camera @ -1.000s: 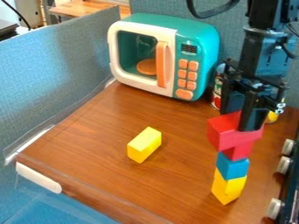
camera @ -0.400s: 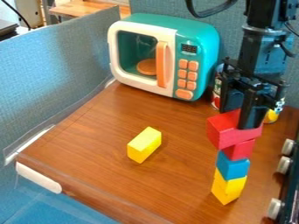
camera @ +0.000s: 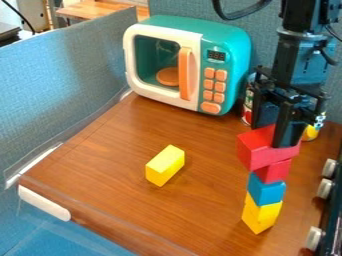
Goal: Move the red rectangle on top of red cube
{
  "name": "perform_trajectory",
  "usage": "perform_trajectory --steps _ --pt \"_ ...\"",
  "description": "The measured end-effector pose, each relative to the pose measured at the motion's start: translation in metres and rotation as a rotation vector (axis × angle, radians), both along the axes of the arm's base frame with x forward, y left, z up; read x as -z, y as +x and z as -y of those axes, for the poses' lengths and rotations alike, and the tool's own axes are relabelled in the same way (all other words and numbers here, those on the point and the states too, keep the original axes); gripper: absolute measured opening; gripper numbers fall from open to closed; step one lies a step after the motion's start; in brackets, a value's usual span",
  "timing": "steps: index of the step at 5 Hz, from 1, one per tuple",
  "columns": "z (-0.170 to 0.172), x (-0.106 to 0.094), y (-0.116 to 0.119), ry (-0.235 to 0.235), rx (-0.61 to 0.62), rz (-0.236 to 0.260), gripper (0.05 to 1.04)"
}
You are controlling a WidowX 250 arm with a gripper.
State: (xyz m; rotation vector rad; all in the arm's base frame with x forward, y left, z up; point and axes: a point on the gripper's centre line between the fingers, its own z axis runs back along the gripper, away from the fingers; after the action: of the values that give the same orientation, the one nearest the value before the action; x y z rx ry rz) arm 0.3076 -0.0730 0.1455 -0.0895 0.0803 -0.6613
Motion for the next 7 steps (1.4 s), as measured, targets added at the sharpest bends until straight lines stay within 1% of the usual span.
perform_trajectory --steps 1,2,3,4,5,6,7 --pt "0.0 0.0 0.0 0.0 0.002 0.0 0.907" --pt "0.0 0.0 0.001 -0.003 -0.004 0.009 1.009" --pt "-0.005 -0.007 0.003 -0.004 -0.025 0.042 1.003" --pt "-0.019 -0.038 0.011 -0.023 -0.085 0.155 0.999" --pt "-0.043 -0.052 0.018 -0.033 -0.176 0.205 0.999" --pt "-0.057 -0.046 0.024 -0.012 -0.234 0.197 0.999" --pt "-0.077 -0.024 0.031 0.023 -0.302 0.155 0.999"
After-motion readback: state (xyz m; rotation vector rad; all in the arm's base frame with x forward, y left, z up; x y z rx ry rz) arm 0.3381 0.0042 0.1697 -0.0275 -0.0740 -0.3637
